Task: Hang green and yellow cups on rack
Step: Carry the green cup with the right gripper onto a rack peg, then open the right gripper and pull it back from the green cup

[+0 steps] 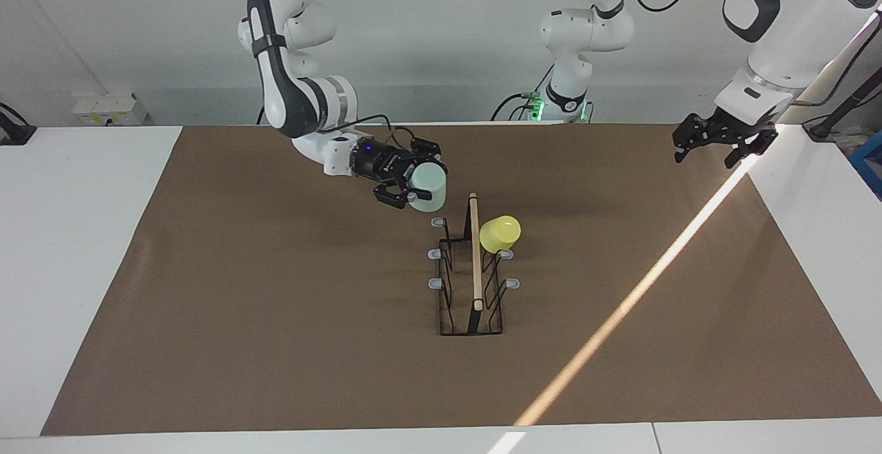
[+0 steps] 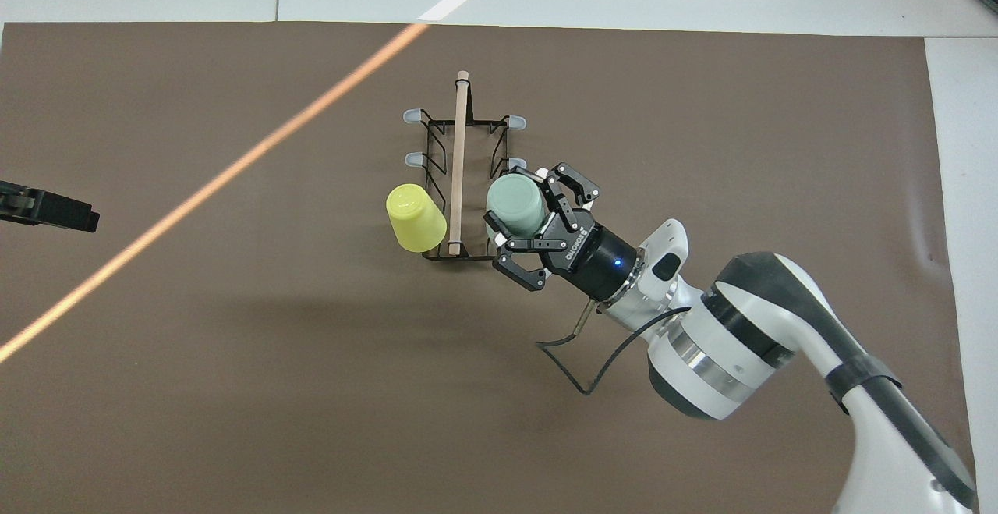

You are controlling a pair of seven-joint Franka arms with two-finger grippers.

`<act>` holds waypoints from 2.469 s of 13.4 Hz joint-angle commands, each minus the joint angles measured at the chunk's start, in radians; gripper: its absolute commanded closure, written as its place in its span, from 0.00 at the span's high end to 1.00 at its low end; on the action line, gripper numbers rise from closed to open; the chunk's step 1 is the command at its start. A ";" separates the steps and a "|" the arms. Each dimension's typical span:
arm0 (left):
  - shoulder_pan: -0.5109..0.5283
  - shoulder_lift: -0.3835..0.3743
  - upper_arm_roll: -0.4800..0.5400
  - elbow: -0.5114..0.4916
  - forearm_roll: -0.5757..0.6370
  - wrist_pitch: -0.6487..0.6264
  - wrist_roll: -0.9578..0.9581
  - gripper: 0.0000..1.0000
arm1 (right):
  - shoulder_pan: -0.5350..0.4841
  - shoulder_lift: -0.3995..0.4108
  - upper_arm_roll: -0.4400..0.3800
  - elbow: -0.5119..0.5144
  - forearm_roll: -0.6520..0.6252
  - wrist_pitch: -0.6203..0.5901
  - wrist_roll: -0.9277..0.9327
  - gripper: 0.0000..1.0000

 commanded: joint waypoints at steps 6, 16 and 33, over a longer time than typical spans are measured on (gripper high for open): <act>-0.007 -0.025 -0.004 -0.024 -0.012 -0.005 0.011 1.00 | -0.002 0.142 -0.003 0.006 0.072 -0.106 -0.131 0.00; -0.006 -0.025 -0.004 -0.024 -0.012 -0.005 0.013 1.00 | -0.001 0.188 -0.003 -0.020 0.078 -0.143 -0.180 0.00; -0.006 -0.025 -0.004 -0.022 -0.012 -0.005 0.013 1.00 | -0.011 -0.048 -0.002 0.081 -0.173 0.324 0.072 1.00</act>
